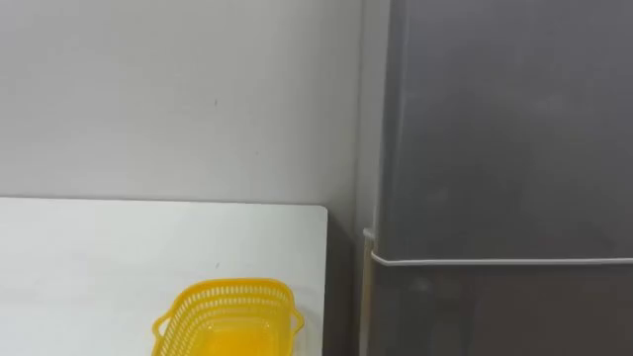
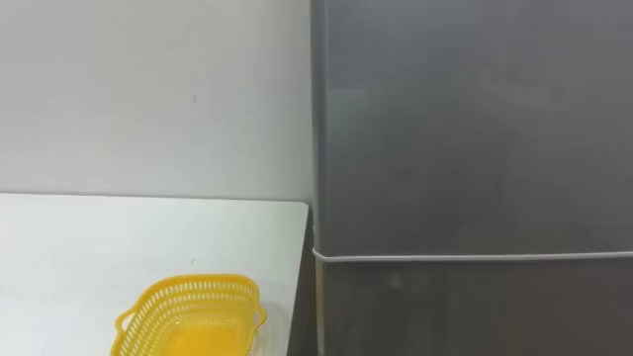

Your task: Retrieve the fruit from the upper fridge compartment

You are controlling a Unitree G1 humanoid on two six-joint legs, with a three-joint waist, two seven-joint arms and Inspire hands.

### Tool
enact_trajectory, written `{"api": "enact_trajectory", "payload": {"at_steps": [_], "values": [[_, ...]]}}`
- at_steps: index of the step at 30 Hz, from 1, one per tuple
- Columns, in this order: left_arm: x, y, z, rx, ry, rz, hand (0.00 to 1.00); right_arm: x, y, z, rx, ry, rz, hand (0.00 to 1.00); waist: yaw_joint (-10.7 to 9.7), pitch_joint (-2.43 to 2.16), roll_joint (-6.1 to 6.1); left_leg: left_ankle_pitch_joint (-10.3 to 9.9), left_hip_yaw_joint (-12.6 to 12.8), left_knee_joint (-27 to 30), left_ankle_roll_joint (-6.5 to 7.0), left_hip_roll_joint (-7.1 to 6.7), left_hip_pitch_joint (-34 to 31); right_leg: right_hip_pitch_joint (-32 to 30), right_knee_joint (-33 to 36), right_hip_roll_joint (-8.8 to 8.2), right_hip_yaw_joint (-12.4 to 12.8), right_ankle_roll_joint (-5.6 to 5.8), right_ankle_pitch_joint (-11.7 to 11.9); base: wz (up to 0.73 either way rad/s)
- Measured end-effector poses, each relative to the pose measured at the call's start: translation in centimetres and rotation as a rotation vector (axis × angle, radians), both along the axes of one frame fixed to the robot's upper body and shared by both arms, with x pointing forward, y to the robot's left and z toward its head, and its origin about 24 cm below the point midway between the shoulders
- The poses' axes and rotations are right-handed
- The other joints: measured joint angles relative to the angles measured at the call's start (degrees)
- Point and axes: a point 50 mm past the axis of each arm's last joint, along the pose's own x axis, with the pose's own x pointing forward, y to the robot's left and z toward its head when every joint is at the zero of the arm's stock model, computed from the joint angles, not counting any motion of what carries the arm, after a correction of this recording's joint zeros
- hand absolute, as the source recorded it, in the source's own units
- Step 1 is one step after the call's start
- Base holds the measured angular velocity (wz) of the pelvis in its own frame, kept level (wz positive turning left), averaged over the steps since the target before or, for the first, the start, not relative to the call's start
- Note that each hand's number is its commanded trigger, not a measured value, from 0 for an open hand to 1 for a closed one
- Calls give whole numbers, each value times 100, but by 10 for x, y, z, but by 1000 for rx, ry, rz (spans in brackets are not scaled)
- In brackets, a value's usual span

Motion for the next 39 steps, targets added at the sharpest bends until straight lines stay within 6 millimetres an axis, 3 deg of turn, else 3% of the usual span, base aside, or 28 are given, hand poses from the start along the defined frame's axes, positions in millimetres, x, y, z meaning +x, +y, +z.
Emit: {"api": "enact_trajectory", "payload": {"at_steps": [16,26,28,32,34,36,39], "values": [[13,2,0,53,-61,-17,0,4,1,0,25,-13,-4,0,-3,4,13,-1,-33,0,0,0,-2,-15,7,2,15,-1,-1,0],[11,-1,-2,108,-110,108,0,8,2,-1,28,-36,1,0,-8,-1,23,-1,-62,17,1,-3,-25,0,-2,1,-20,-1,-1,0],[11,1,-1,126,-127,161,0,9,2,-1,26,-39,1,0,1,-4,29,-1,-62,45,1,-6,-37,6,11,-4,-27,-1,0,2],[16,9,1,193,-210,449,0,11,2,-1,25,-54,-9,0,9,-10,46,-1,-116,65,1,-7,-46,21,-8,0,-61,-2,-1,5],[25,17,5,234,-294,642,0,9,1,-1,16,-54,-24,0,10,-6,51,-1,-179,58,1,-11,-36,69,-6,-1,-127,-2,-1,17],[45,34,16,288,-455,878,0,8,-3,0,-5,-73,-61,0,168,2,50,-1,-178,-6,1,-3,19,73,3,6,-137,-13,-11,3],[66,49,29,350,-628,1041,0,10,-5,1,-22,-101,-73,0,263,-3,72,-1,-161,-111,3,4,77,21,103,7,-123,-13,-56,-1]]}}
